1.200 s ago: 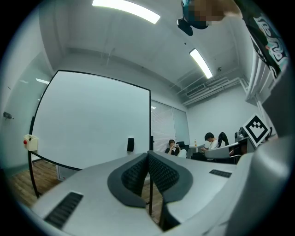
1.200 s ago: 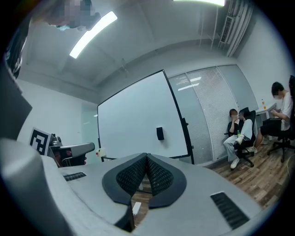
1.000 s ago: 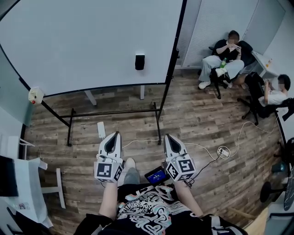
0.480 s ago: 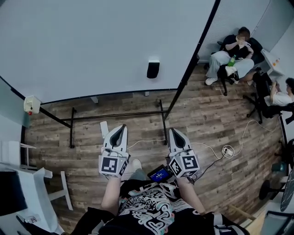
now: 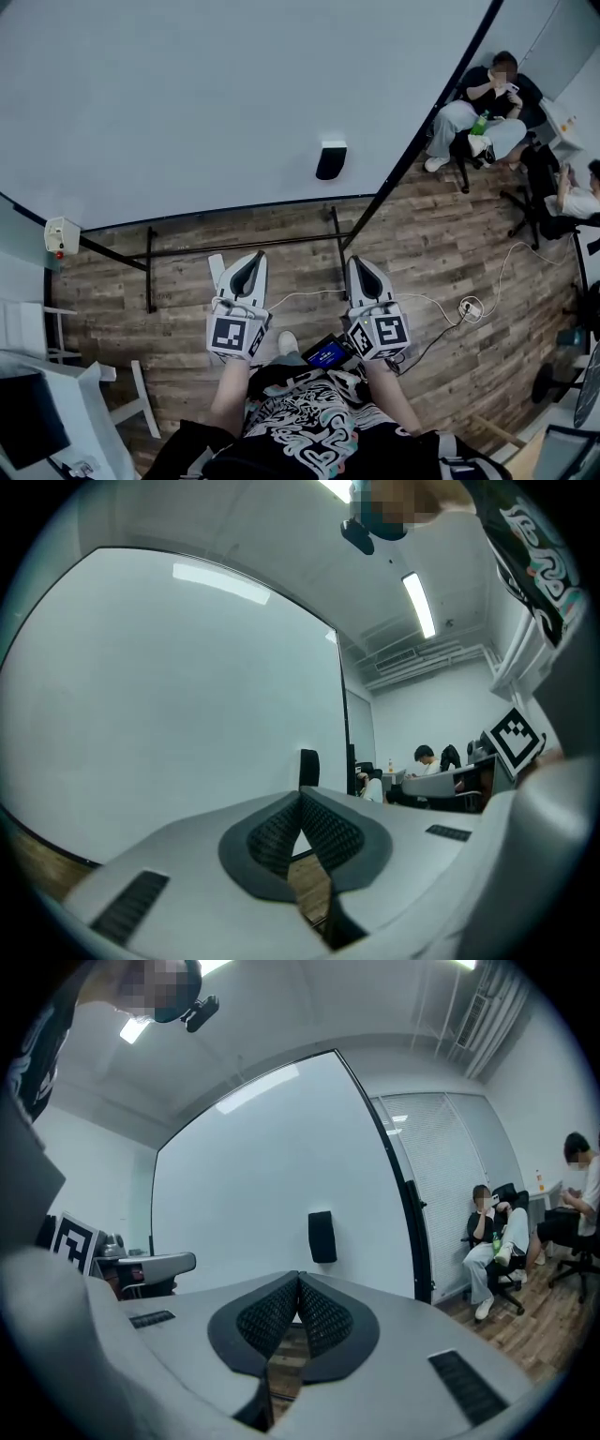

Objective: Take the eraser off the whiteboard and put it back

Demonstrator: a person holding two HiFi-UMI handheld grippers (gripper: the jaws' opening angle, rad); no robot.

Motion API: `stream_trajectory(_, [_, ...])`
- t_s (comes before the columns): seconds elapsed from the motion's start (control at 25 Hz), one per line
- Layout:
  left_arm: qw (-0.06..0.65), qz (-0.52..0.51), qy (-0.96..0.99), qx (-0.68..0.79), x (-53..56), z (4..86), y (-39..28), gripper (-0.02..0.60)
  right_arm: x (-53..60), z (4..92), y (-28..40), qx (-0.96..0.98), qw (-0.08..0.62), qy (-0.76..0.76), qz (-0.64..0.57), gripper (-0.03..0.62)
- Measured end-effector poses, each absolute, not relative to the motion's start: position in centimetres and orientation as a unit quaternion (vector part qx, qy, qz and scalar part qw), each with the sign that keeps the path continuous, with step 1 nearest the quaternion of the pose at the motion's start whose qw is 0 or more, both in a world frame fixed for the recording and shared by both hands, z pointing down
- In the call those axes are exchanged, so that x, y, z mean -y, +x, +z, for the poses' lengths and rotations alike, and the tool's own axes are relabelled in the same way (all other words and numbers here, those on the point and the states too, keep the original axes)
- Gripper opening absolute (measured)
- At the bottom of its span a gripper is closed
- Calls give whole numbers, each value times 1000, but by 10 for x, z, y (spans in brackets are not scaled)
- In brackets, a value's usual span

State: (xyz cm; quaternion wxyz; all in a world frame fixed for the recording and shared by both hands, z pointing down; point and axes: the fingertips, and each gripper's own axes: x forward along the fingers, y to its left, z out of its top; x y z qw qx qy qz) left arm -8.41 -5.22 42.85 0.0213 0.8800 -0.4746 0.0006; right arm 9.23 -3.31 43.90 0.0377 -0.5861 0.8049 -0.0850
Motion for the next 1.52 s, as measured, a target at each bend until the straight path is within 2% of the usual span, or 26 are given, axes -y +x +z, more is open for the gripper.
stream_trajectory(0.32, [25,4,883,469,74,432,-101,21,54,429,71,-816,63,-570,-75,14])
stream_trajectory(0.92, [7,1,871,492,119,420,-113,21,100,420,70,-804,50,-588,-66,14])
stream_trajectory(1.52, [12,4,860,510,163,420,-83,21,152,424,94,-817,38,-571,-74,14])
